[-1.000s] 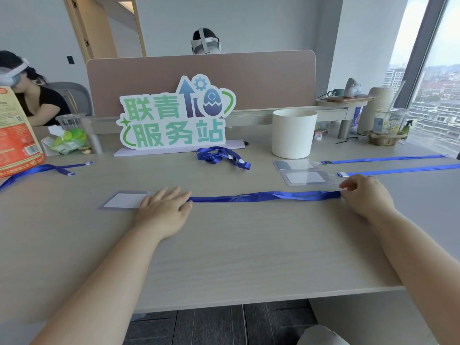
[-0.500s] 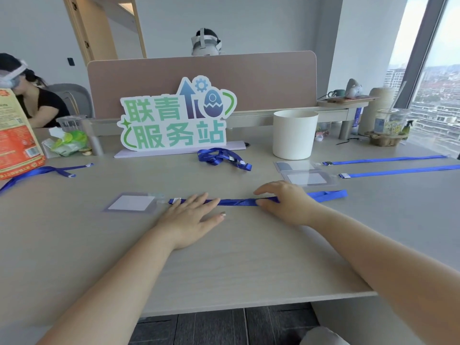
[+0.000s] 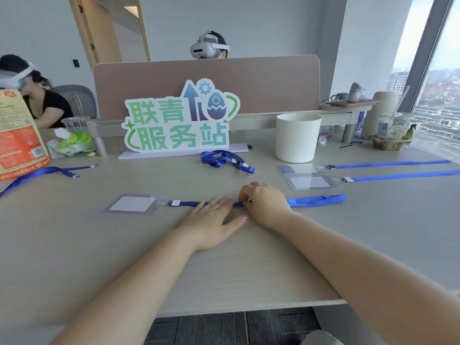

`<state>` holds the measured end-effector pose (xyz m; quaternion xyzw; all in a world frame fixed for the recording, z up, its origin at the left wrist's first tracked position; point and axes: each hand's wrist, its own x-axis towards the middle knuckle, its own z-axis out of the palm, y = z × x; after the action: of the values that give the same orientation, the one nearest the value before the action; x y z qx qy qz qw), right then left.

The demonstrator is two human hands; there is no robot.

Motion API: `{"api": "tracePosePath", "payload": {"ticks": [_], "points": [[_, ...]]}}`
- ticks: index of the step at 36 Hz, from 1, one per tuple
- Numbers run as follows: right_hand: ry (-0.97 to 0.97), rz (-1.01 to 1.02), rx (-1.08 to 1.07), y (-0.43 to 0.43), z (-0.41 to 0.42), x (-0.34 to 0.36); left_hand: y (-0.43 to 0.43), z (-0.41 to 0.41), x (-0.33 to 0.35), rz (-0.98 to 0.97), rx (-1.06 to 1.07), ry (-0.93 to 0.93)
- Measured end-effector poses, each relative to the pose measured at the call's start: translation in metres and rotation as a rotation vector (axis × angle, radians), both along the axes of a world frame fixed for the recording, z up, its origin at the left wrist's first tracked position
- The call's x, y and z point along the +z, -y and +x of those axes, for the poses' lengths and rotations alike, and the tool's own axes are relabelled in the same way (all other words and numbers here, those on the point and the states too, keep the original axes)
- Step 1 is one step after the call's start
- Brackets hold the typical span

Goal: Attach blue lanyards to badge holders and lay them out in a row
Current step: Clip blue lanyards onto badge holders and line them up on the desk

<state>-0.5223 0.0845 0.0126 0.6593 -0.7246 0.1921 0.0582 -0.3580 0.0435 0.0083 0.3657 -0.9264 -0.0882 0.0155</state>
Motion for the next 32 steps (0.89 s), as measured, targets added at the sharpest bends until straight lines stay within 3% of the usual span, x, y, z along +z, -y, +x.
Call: {"api": "tracePosePath", "payload": {"ticks": [12,32], "points": [[-0.319,0.056,0.024,-0.009,-0.018,0.006,0.000,0.002,-0.003,-0.021,0.000,0.014],[-0.332,0.064,-0.356,-0.102,-0.138,0.005,-0.006,0.000,0.005,0.009,0.005,0.052]]}}
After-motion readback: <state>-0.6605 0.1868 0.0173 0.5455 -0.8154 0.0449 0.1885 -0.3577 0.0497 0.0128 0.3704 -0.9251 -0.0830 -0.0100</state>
